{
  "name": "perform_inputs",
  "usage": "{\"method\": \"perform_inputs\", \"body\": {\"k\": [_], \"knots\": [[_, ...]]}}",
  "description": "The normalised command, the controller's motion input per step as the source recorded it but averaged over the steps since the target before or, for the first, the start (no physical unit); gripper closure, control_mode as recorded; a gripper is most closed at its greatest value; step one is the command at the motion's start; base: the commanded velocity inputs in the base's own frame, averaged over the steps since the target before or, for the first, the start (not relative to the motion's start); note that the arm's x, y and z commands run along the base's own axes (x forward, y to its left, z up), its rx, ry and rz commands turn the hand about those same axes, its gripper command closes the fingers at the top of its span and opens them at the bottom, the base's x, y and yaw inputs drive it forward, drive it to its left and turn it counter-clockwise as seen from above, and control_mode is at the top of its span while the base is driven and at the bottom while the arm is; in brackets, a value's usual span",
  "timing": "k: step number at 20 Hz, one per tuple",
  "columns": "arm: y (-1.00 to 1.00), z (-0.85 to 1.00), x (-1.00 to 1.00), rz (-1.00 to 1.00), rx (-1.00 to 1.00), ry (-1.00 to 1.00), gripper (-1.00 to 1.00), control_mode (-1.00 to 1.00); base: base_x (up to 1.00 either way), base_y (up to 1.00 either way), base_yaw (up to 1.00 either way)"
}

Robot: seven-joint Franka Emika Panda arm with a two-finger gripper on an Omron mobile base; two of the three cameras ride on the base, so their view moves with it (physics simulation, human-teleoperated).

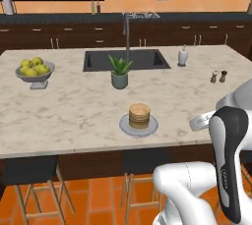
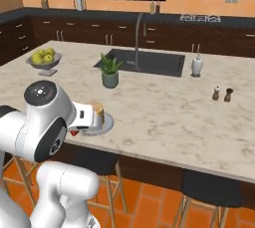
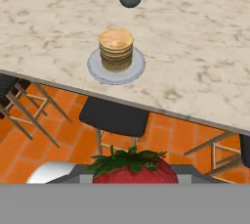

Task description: Take the strawberry from the fridge and place it on top of the pancake, located on the dining counter.

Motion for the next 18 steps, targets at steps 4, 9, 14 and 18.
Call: {"method": "perform_inputs", "body": {"k": [4,9,14,18], "knots": [[0.00,0.00,0.00,0.00,0.00,0.00,1.00,1.00,0.37,1.00,-0.18],[0.00,0.00,0.00,0.00,0.00,0.00,1.00,1.00,0.79,0.30,-0.26],[0.00,0.00,0.00,0.00,0.00,0.00,1.00,1.00,0.94,-0.10,-0.05],[0.00,0.00,0.75,0.03,0.00,0.21,1.00,-1.00,0.25,0.00,0.01]]}}
